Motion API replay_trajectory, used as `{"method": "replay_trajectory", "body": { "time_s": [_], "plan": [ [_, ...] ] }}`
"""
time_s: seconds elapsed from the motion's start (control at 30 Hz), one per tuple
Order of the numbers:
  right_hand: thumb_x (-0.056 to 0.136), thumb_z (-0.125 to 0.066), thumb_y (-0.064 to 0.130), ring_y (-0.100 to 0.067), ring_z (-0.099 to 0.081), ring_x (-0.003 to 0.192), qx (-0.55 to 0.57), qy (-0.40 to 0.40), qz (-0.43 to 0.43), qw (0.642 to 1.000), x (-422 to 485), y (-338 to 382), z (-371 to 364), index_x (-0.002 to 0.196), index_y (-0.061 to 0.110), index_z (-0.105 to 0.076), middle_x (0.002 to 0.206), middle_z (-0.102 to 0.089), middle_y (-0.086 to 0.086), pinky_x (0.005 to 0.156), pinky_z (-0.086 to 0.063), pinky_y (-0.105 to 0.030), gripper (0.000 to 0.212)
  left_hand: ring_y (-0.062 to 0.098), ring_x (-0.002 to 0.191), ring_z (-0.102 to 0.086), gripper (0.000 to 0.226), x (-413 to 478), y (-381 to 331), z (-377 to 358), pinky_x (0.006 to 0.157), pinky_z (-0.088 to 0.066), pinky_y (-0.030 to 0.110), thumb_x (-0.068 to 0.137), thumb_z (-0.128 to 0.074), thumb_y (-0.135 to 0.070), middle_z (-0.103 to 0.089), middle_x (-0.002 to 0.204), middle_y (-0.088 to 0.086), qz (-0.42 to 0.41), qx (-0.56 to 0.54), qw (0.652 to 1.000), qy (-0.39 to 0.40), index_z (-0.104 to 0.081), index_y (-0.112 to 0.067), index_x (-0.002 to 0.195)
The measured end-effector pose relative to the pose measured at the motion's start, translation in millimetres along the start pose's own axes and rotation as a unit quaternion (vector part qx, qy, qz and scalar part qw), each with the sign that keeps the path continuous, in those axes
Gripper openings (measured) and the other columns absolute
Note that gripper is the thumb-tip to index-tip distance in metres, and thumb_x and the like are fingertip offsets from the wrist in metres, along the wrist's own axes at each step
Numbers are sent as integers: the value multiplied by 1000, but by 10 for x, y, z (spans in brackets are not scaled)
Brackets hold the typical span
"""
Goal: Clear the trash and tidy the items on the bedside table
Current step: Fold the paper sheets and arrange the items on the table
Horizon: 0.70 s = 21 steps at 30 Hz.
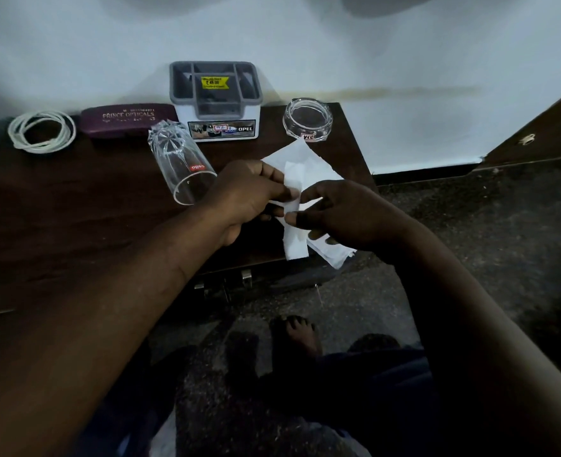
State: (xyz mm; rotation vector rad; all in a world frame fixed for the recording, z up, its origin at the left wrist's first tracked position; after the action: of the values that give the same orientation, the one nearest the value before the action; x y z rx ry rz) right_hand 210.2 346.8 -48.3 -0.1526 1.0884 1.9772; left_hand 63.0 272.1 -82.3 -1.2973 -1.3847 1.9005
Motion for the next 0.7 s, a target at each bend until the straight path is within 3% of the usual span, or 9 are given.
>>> {"method": "replay_trajectory", "body": {
  "time_s": [0.13,0.23,0.33,0.53,0.7],
  "plan": [
    [77,-85,51,-23,-73,85,48,-19,1,999,19,-4,21,107,24,-72,97,-79,-3,76,-59,-42,42,15,61,-70,21,-8,-15,-77,56,-57,26,89,-78,-31,-79,83,3,-6,-37,998,49,-72,-14,99],
    [78,-89,30,-26,-74,101,103,-27,-8,994,58,-49,52,113,20,-71,107,-77,-8,94,-60,-50,41,18,67,-74,21,-11,-36,-103,54,-56,24,100,-64,-36,-81,91,2,-7,-41,997,69,-71,-16,101],
    [79,-81,8,-28,-73,100,59,-81,7,995,75,-86,136,111,17,-72,106,-76,-9,95,-59,-49,35,21,75,-76,16,-8,-52,-87,53,-54,21,102,-59,-25,-81,97,1,-10,-37,997,74,-71,-16,109],
    [83,-83,16,-22,-73,99,59,-150,9,987,71,-153,272,117,20,-75,109,-76,-4,85,-59,-34,36,21,71,-74,11,23,-4,-56,57,-57,29,92,-71,-11,-79,100,6,-2,2,999,32,-72,-16,101],
    [81,-87,17,-24,-75,95,93,-172,10,981,62,-160,353,110,14,-78,103,-79,-4,91,-62,-46,31,23,70,-72,19,59,46,-46,60,-60,33,89,-77,-18,-74,101,10,14,8,1000,3,-69,-16,106]
  ]
}}
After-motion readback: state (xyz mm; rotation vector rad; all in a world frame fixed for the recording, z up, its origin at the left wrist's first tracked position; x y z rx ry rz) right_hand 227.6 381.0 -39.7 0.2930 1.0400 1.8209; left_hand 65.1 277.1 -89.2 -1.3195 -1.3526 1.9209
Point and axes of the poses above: each hand's wrist, its own x-axis towards the middle knuckle, its own z-axis out of the back of the hand, y = z × x, the point moved 4 cm from there along x, towards the middle knuckle
